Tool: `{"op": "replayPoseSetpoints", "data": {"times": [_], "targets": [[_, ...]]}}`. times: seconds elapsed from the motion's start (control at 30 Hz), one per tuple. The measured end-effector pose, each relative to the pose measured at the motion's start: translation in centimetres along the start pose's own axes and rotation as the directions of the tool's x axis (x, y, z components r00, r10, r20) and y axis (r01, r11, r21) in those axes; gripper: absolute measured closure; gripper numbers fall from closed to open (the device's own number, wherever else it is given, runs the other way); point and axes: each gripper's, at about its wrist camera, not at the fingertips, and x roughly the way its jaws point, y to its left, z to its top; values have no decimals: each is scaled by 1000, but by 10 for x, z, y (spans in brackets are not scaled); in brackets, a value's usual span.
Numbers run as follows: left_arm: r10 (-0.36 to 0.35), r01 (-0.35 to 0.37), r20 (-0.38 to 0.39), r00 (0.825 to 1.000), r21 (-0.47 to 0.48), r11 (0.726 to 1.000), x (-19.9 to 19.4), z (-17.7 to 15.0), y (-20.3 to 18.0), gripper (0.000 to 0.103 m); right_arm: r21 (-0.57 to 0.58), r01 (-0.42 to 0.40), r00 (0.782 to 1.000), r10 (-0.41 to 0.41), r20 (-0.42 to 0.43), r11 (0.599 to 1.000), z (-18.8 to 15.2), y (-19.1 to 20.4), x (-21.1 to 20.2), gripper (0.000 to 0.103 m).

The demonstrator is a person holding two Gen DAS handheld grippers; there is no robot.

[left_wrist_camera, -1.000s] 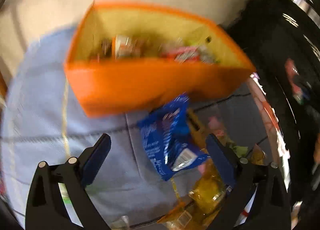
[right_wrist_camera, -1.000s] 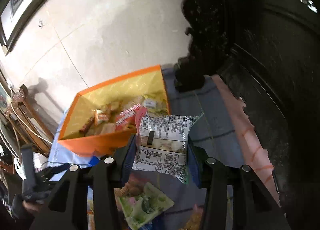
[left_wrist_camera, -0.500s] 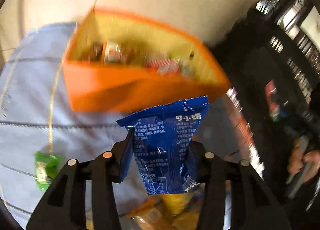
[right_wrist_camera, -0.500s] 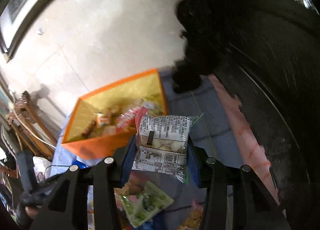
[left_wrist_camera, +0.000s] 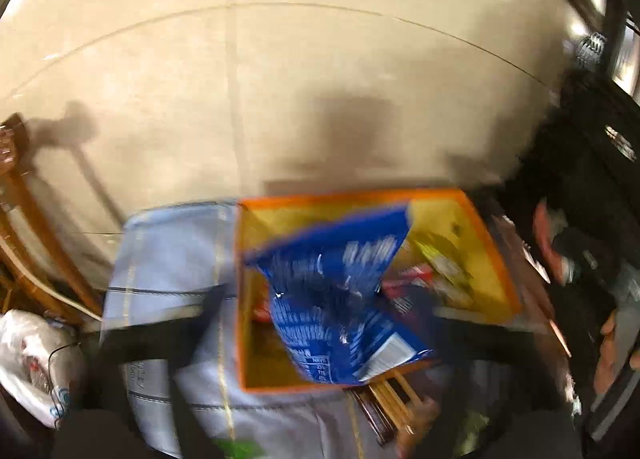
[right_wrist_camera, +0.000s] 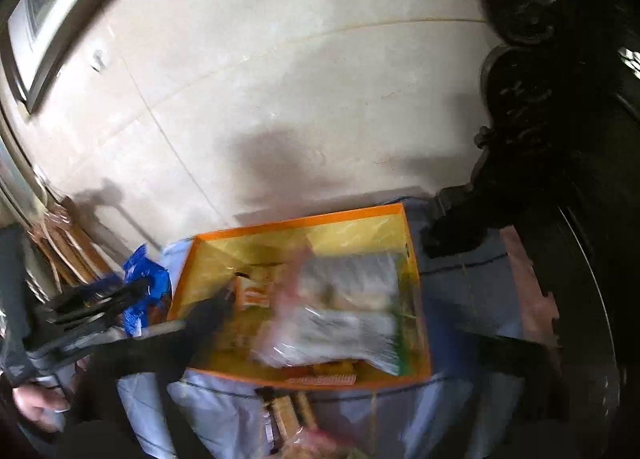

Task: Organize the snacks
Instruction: 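Grasp the blue biscuit bag with the left gripper while the right carries a white packet to the box, then grasp the green plum packet with the left gripper while the right grasps a pink cookie bag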

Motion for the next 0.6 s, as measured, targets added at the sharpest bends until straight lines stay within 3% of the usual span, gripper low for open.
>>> {"op": "replayPoseSetpoints", "data": {"times": [0.07, 0.17, 0.27, 0.37, 0.43, 0.5, 0.6], "targets": [[87, -86, -24, 996, 41, 995, 13, -6, 0, 4, -16, 61, 997, -61, -52, 998, 0, -2, 12, 4], [58, -46, -93, 994, 130, 991, 16, -34, 7, 4, -30, 57, 993, -59, -100, 998, -17, -8, 14, 4], [77, -53, -128, 989, 180, 982, 8, -70, 24, 4, -71, 69, 986, -79, -148, 995, -51, -12, 11, 4], [58, -18, -173, 983, 222, 975, -8, -118, 43, 4, -201, 39, 977, -79, -196, 979, -97, -8, 17, 4], [30, 25, -242, 970, 222, 975, -3, -150, 63, 4, -311, 1, 967, -80, -240, 950, -131, 1, 26, 4], [53, 16, -302, 952, 222, 975, 4, -175, 78, 4, -375, -28, 954, -87, -285, 927, -156, 11, 38, 4], [48, 11, -360, 932, 159, 987, 24, -194, 100, 4, -387, -91, 938, -52, -342, 918, -174, 21, 59, 4]]}}
